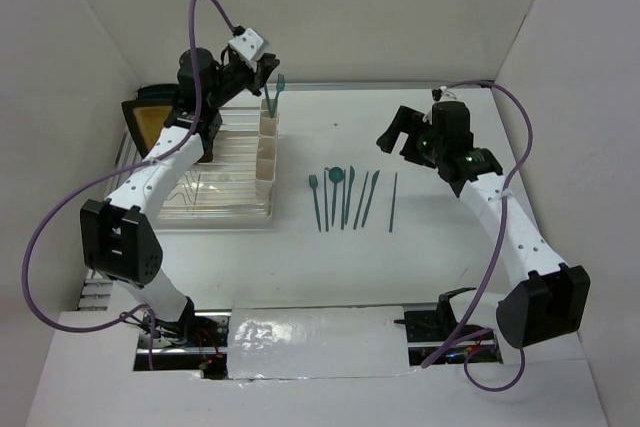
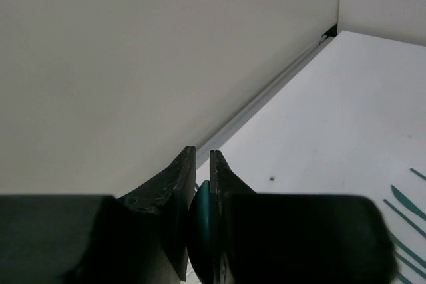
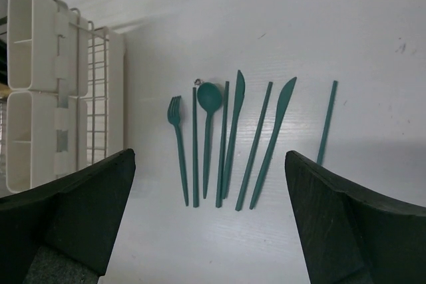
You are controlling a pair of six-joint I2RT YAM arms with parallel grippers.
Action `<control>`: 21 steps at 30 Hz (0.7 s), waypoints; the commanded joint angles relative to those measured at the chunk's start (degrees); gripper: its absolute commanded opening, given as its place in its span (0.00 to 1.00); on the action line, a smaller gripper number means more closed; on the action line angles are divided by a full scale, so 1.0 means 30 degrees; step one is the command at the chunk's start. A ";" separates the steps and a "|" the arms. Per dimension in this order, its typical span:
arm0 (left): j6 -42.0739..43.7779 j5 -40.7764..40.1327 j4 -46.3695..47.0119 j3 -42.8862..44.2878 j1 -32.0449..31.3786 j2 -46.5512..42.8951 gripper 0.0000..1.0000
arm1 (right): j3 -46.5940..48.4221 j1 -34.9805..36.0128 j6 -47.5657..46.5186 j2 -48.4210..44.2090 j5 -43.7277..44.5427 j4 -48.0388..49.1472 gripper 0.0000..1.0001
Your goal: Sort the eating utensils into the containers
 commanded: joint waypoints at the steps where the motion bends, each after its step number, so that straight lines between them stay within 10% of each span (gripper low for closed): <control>1: 0.1820 0.0174 0.3132 -0.0922 -0.0079 0.0066 0.11 | -0.0480 -0.0077 0.0607 0.0106 0.1734 0.0412 1.00; 21: 0.2436 0.0583 0.4486 -0.3654 -0.0138 0.0916 0.25 | -0.1656 0.0363 -0.0328 0.2625 0.3055 0.1760 1.00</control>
